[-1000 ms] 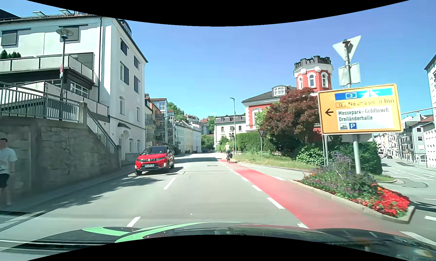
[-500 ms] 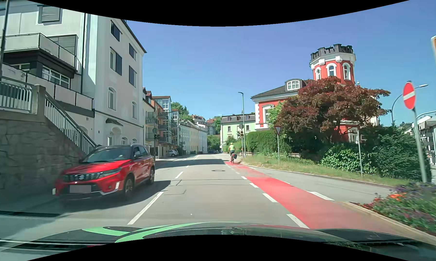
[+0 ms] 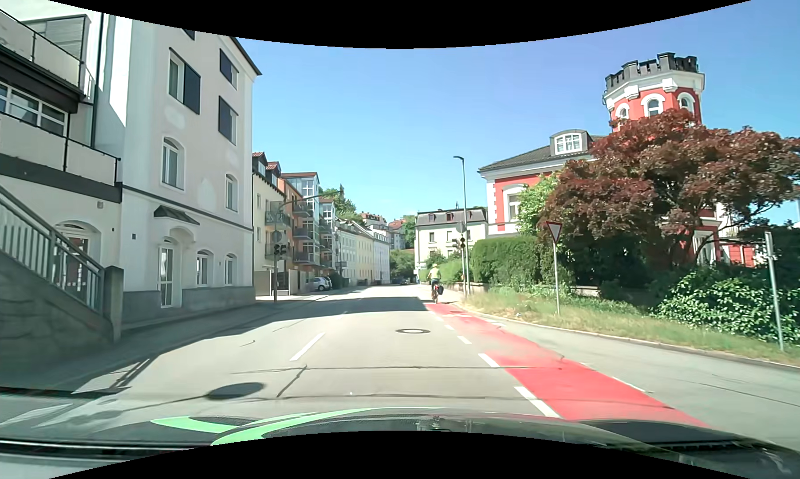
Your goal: Follow the waypoints while adhering to traffic rules and regulations
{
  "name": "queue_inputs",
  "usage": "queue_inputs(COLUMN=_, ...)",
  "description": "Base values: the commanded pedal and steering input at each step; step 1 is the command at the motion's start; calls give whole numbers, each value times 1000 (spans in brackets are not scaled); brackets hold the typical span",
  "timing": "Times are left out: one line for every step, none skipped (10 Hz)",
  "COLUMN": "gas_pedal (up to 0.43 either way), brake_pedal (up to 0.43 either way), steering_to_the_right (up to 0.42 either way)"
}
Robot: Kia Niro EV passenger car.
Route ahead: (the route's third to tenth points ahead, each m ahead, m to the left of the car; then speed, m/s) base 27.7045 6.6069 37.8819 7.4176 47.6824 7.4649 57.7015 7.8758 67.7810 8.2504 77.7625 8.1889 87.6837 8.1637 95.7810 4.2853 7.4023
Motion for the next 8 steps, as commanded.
queue_inputs(gas_pedal=138, brake_pedal=0, steering_to_the_right=-31)
queue_inputs(gas_pedal=138, brake_pedal=0, steering_to_the_right=-31)
queue_inputs(gas_pedal=138, brake_pedal=0, steering_to_the_right=-31)
queue_inputs(gas_pedal=138, brake_pedal=0, steering_to_the_right=-31)
queue_inputs(gas_pedal=138, brake_pedal=0, steering_to_the_right=-30)
queue_inputs(gas_pedal=118, brake_pedal=0, steering_to_the_right=-28)
queue_inputs(gas_pedal=110, brake_pedal=0, steering_to_the_right=-21)
queue_inputs(gas_pedal=110, brake_pedal=0, steering_to_the_right=-13)
